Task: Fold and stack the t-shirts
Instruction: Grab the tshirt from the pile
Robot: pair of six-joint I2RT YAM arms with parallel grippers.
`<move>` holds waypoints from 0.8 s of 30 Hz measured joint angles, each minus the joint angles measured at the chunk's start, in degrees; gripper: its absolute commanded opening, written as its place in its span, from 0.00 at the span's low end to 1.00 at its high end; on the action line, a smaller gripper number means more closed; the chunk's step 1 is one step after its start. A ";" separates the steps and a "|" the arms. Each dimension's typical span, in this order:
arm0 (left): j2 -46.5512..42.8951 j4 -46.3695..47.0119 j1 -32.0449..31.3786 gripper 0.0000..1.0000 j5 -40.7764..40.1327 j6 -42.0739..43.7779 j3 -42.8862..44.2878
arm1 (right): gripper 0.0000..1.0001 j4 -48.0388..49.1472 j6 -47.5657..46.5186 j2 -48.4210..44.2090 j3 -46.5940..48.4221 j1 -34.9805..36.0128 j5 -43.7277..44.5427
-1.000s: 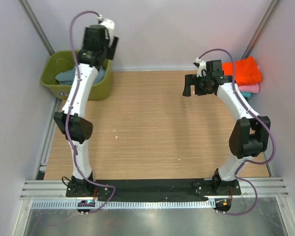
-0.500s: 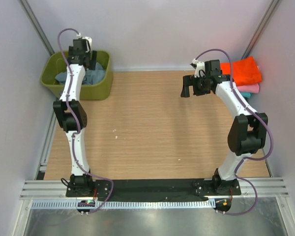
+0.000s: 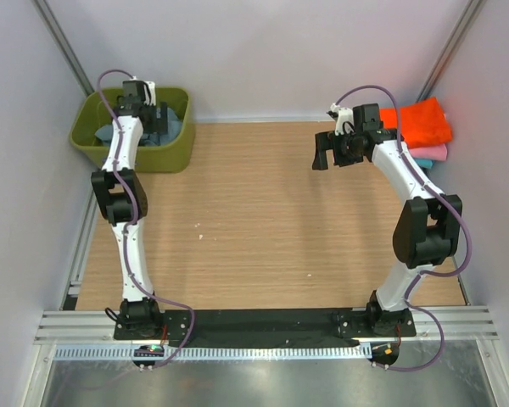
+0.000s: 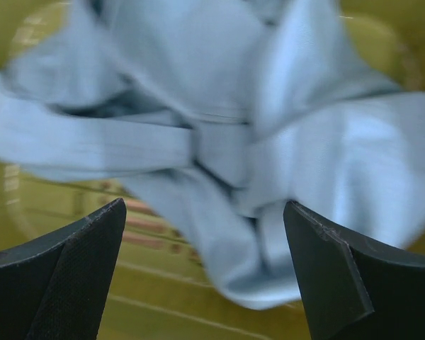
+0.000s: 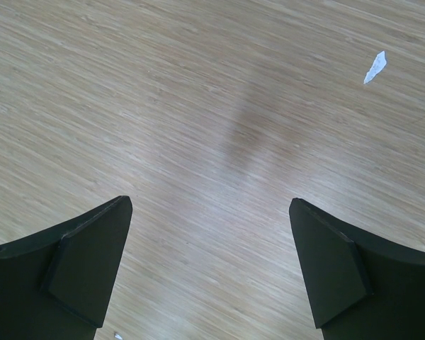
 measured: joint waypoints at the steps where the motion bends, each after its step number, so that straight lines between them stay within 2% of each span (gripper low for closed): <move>1: 0.04 -0.24 0.00 0.92 1.29 -0.52 0.00 | 1.00 0.00 -0.09 0.00 0.00 0.00 0.00; 9: 0.17 -1.75 0.00 0.89 11.19 -5.14 -1.07 | 1.00 -0.37 -1.01 0.00 0.00 0.66 -0.02; 14: 1.14 -1.97 0.00 0.89 14.45 -6.73 -1.18 | 1.00 -0.46 -1.36 0.00 0.00 1.25 0.00; 17: 2.12 -2.21 0.00 0.85 15.89 -7.02 -1.62 | 1.00 -0.61 -1.66 0.02 0.00 1.77 0.04; 20: 3.15 -2.36 0.00 0.70 17.18 -7.23 -2.40 | 1.00 -0.83 -2.05 0.09 0.00 2.25 0.07; 23: 4.00 -2.58 0.02 0.29 17.99 -7.56 -2.93 | 1.00 -0.87 -2.38 0.39 0.02 2.78 0.17; 24: 4.04 -2.56 0.02 0.00 18.16 -7.69 -3.13 | 1.00 -0.92 -2.47 0.50 0.02 2.97 0.26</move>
